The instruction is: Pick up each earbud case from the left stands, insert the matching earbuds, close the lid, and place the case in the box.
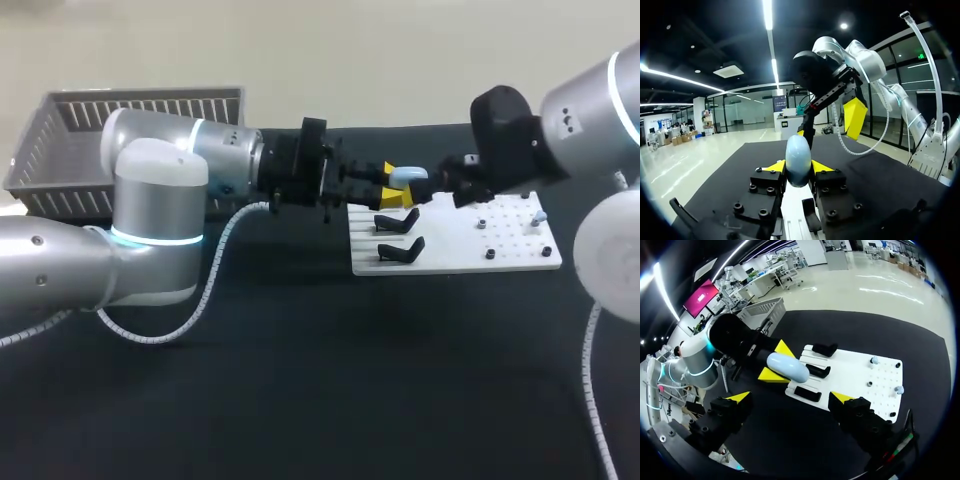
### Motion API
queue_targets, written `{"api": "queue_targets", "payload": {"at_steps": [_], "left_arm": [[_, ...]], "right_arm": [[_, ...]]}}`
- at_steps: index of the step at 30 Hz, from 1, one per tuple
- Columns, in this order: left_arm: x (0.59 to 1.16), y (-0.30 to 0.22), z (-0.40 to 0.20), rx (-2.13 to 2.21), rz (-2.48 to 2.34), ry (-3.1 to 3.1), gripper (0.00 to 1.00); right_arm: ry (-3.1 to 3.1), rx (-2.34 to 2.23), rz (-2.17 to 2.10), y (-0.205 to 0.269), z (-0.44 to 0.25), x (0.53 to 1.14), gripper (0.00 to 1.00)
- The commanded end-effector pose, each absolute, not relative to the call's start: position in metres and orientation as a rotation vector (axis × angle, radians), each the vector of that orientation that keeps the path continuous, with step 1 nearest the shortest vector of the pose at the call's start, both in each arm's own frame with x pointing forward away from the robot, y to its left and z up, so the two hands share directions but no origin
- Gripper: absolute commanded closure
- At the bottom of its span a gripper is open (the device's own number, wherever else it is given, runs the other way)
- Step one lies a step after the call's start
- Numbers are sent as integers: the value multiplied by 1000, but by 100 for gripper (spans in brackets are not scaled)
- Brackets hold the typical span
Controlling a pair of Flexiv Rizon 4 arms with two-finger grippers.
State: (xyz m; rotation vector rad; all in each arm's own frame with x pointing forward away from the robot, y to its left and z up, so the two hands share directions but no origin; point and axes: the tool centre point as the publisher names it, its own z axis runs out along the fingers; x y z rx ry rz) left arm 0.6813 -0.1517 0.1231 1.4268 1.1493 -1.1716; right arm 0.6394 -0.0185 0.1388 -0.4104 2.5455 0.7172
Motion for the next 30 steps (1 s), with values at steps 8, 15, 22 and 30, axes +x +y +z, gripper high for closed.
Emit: {"api": "queue_targets", "payload": {"at_steps": [8,15,22,30], "left_arm": [[681,-151,122,1424,-1169,1146,100],[681,-151,122,1424,-1169,1146,100],[681,-151,122,1424,-1169,1146,100],[681,-151,122,1424,-1169,1146,100]], "right_arm": [[2558,-381,722,-15,128,658,0],[2566,-342,716,-21,125,665,0],[2564,-316,721,-26,125,669,0],[2540,-305,724,-29,133,673,0]]}}
